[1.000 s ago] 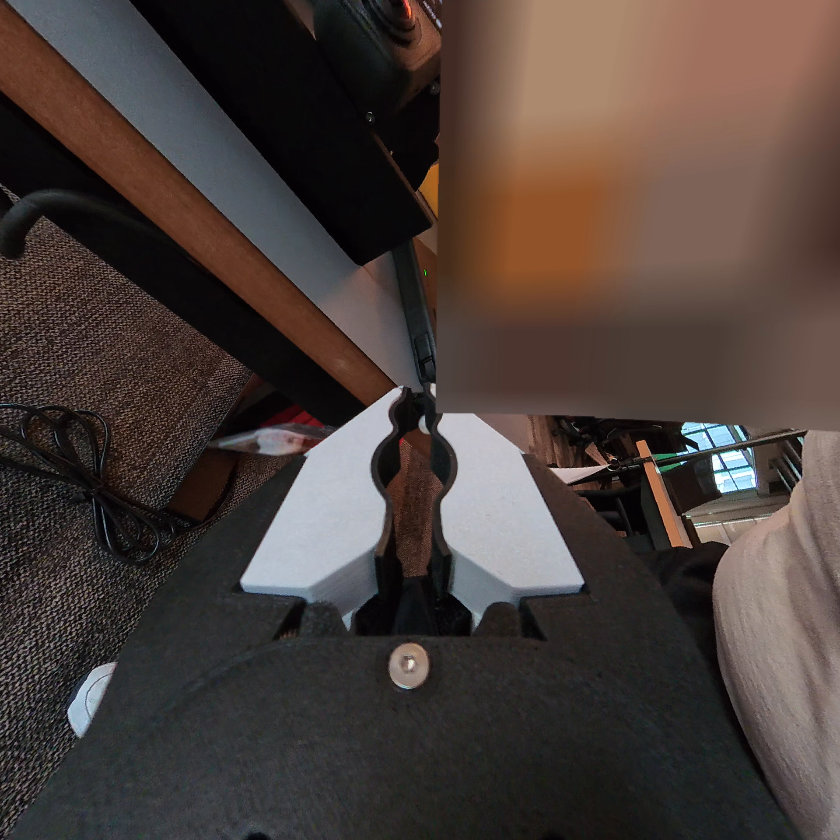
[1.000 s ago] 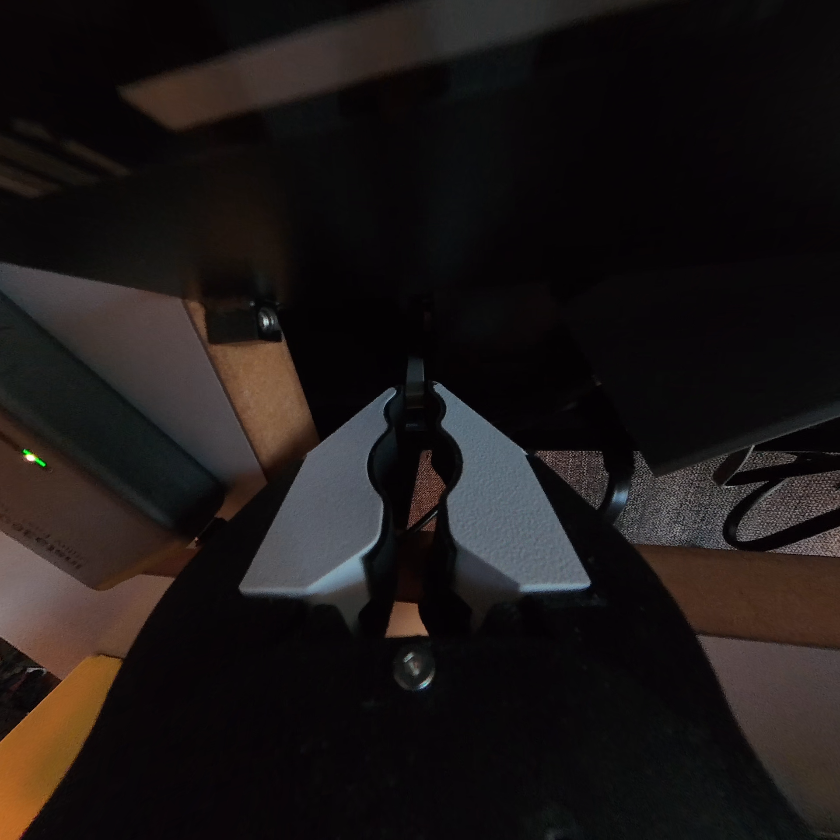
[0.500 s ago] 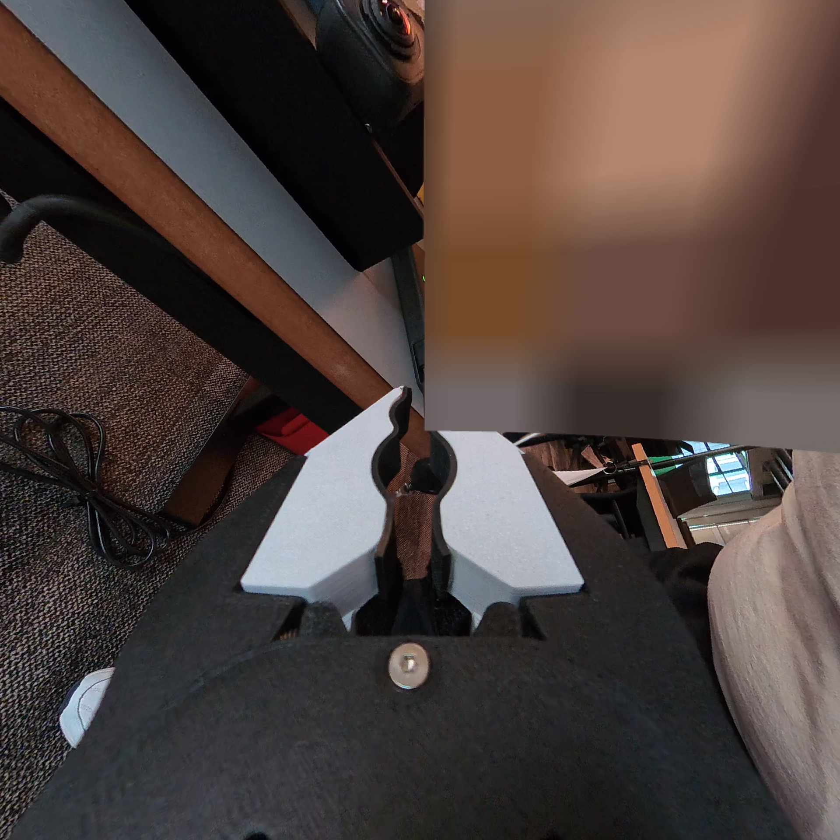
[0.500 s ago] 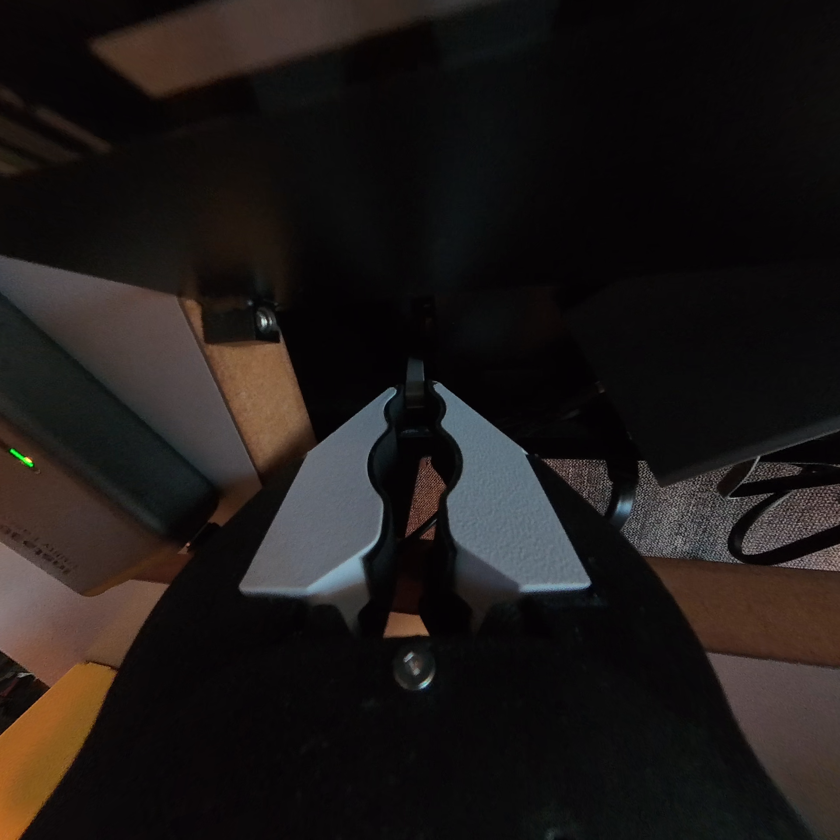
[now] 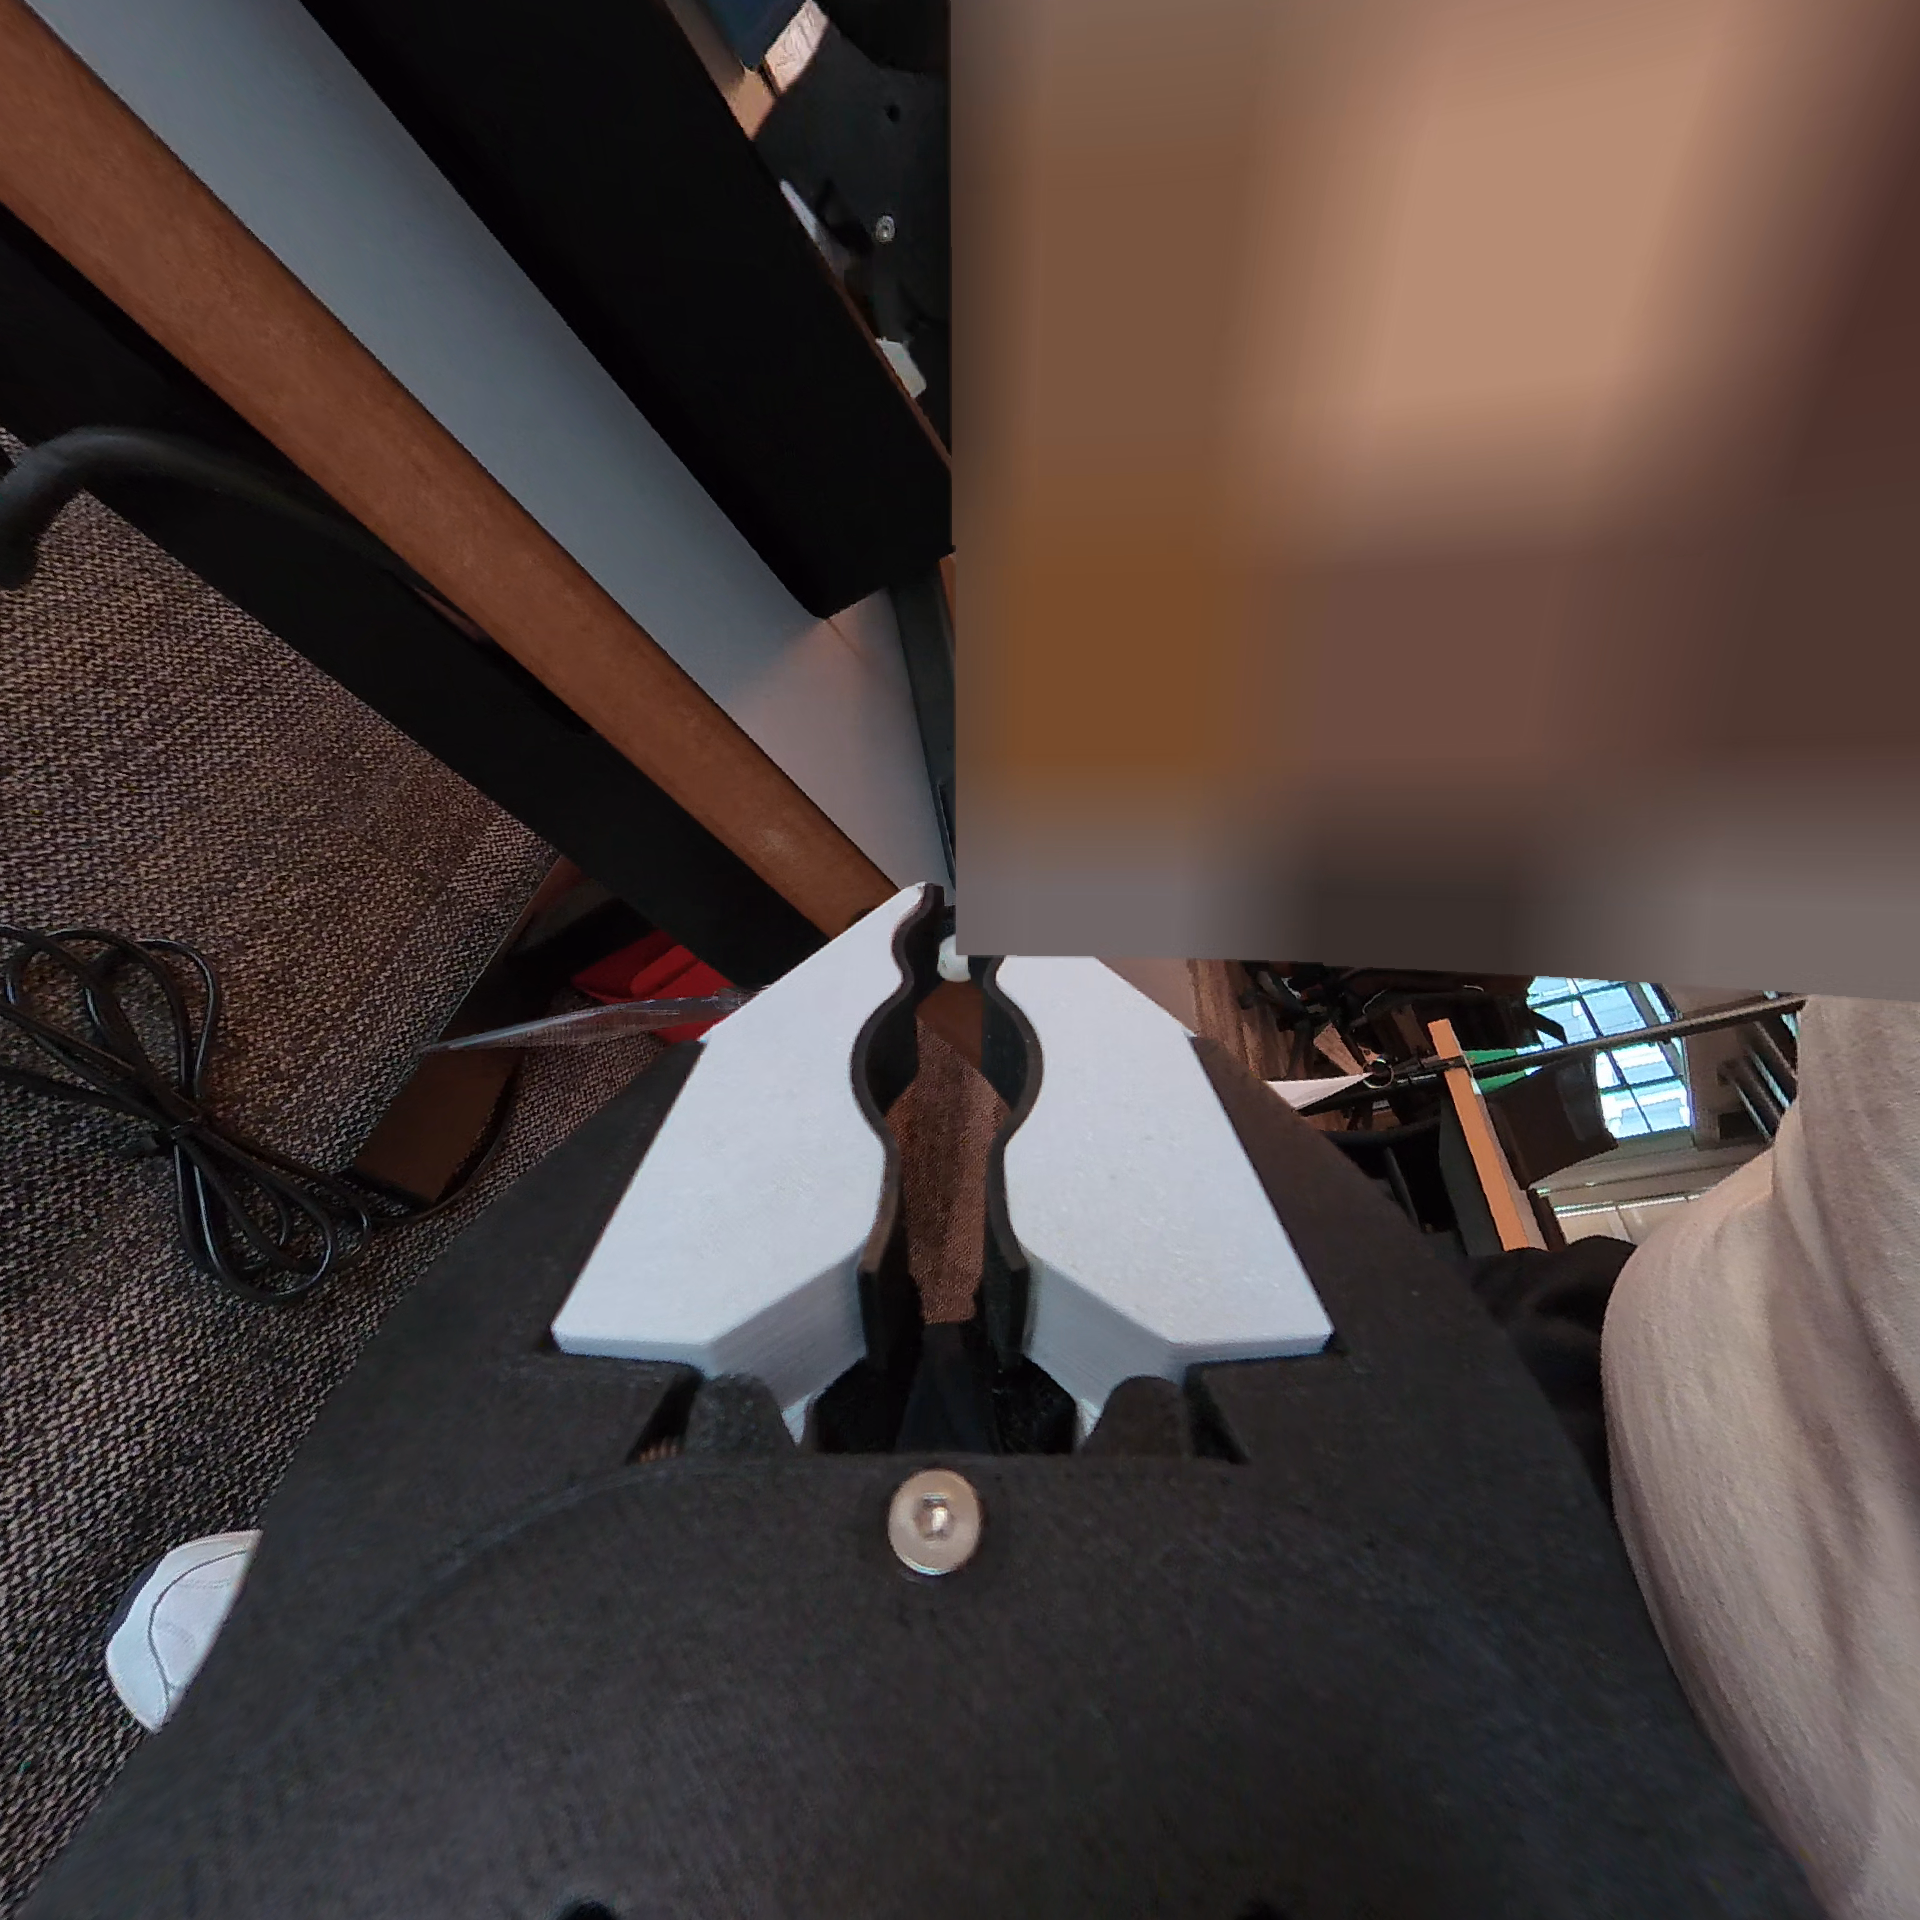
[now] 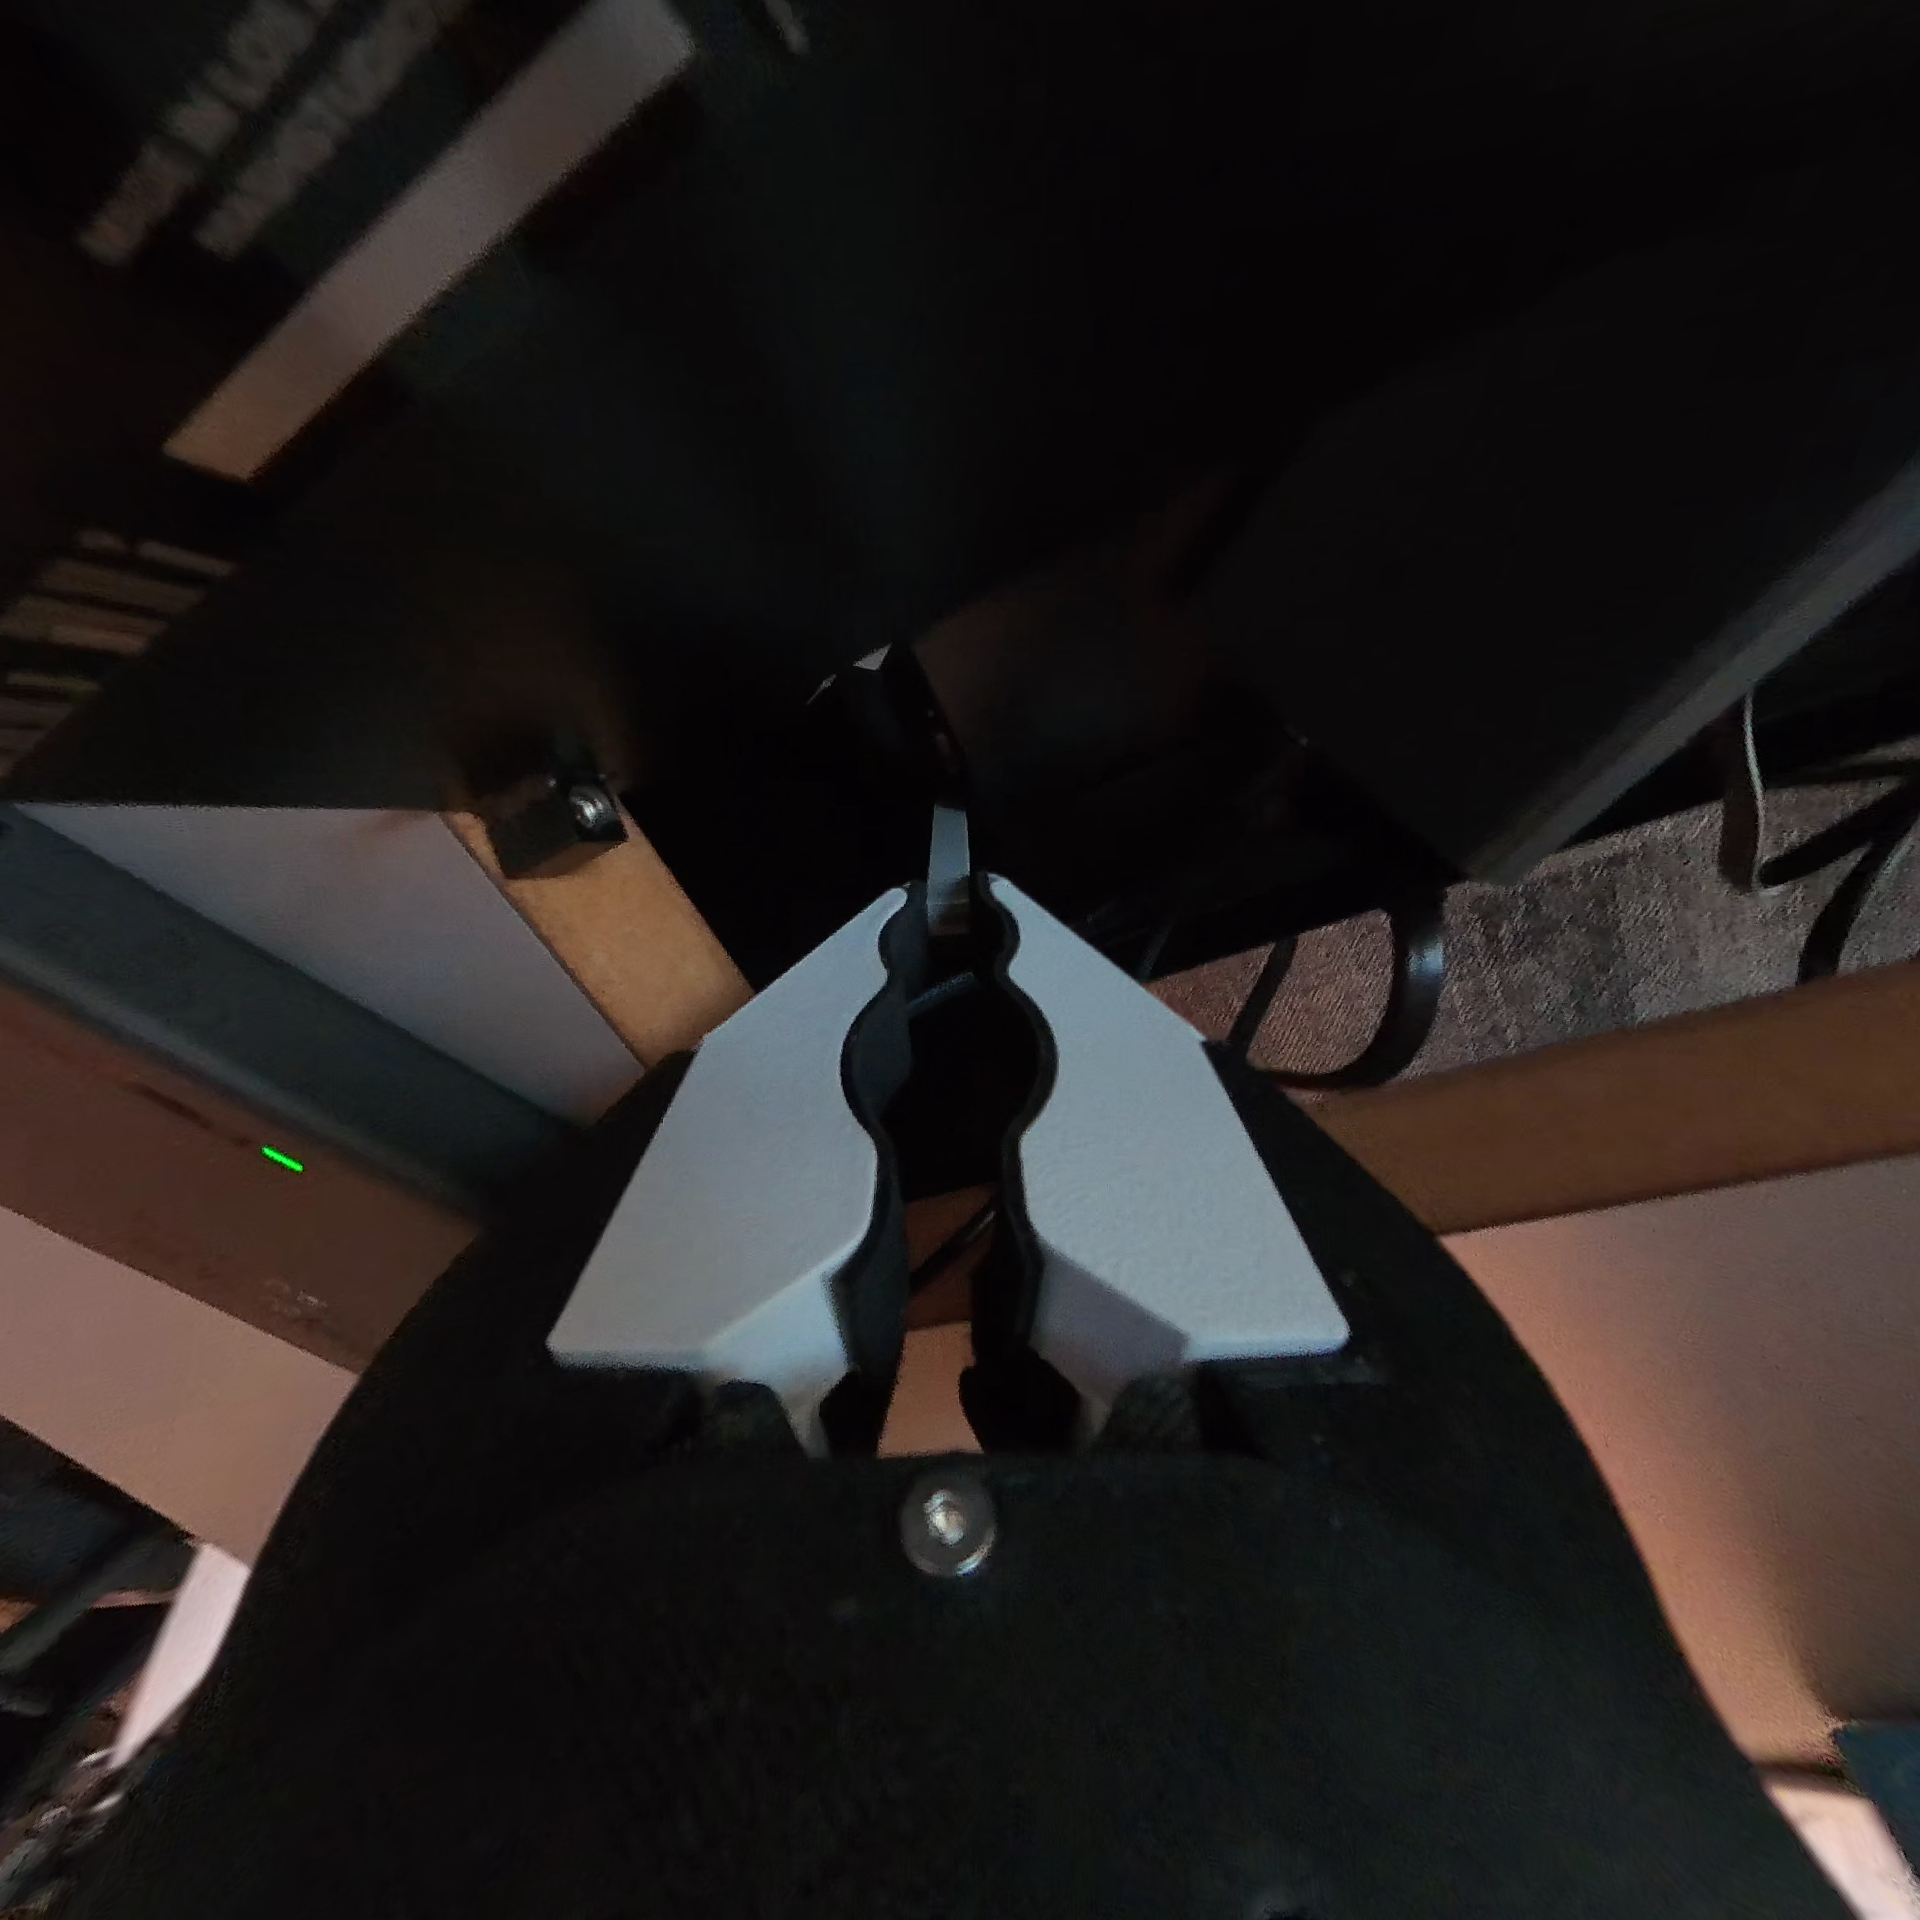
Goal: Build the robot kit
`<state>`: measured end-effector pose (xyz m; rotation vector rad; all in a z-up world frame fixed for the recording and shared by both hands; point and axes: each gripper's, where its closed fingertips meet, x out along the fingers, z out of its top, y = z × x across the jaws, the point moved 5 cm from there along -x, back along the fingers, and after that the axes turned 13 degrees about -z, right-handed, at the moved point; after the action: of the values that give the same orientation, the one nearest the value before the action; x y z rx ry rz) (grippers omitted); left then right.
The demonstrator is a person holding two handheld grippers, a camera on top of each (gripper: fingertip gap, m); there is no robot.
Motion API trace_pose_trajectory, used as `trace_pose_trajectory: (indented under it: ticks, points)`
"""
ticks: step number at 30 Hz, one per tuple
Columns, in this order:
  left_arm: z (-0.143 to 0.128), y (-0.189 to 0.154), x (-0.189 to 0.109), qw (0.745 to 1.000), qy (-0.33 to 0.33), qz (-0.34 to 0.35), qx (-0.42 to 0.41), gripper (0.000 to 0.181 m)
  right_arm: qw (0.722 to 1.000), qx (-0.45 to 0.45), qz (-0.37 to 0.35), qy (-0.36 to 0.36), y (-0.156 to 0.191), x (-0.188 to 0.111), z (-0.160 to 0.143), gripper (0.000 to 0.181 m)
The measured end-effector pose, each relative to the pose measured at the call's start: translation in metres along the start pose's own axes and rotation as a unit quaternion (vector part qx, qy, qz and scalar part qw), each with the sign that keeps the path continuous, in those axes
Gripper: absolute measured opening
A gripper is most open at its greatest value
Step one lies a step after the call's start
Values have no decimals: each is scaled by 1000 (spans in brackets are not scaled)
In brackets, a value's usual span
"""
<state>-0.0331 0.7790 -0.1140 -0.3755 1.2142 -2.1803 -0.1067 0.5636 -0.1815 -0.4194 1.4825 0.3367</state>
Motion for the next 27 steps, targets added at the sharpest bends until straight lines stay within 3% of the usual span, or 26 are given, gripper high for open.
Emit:
trace_pose_trajectory:
  ticks: [5, 10, 17, 27]
  points:
    - [4, -1, -2, 1000, 1, 1, 4, 2, 996, 71, -2, 61, 1, 1, -4, 7]
    - [4, -1, -2, 1000, -2, -1, 3, 2, 978, 199, 5, 67, -2, 1, -5, 7]
    - [5, -2, -4, 1000, -9, -6, 1, 1, 968, 233, -45, 77, -8, 4, -7, 7]
    - [5, 2, -13, 1000, -19, -11, -3, 1, 947, 294, -17, 129, -9, 13, -7, 7]
